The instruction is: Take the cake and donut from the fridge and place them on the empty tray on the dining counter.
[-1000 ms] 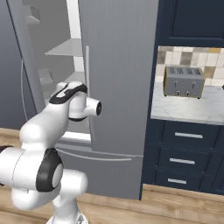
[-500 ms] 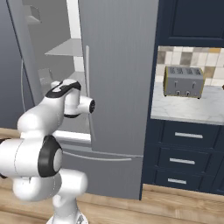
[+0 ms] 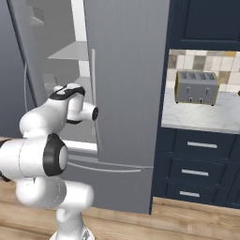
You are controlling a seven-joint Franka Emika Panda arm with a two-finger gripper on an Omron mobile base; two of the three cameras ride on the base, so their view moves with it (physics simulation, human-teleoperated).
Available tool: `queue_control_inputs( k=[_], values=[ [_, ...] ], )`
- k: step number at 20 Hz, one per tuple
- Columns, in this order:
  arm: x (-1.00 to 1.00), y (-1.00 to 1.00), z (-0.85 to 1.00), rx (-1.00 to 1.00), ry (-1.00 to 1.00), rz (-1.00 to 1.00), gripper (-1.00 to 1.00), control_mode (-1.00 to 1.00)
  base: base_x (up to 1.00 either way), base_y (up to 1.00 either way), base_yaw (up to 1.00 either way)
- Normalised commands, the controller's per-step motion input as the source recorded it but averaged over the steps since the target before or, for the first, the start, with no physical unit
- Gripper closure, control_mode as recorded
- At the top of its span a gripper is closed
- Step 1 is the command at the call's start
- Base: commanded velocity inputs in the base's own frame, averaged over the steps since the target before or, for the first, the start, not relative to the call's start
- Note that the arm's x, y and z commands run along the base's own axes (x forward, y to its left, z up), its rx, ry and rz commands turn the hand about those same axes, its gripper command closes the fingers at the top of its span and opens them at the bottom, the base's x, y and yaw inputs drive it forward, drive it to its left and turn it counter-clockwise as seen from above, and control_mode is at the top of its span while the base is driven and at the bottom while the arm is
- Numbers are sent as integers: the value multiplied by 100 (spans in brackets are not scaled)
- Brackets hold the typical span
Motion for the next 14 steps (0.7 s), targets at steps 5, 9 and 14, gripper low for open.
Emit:
queue_control_inputs(
  k=[5,9,14],
  values=[
    [0,41,-7,2,2,5,100,-100,0,0,0],
    [-66,100,-7,-1,19,24,100,-100,0,0,0],
    [-53,100,-6,-6,19,19,100,-100,0,0,0]
  ],
)
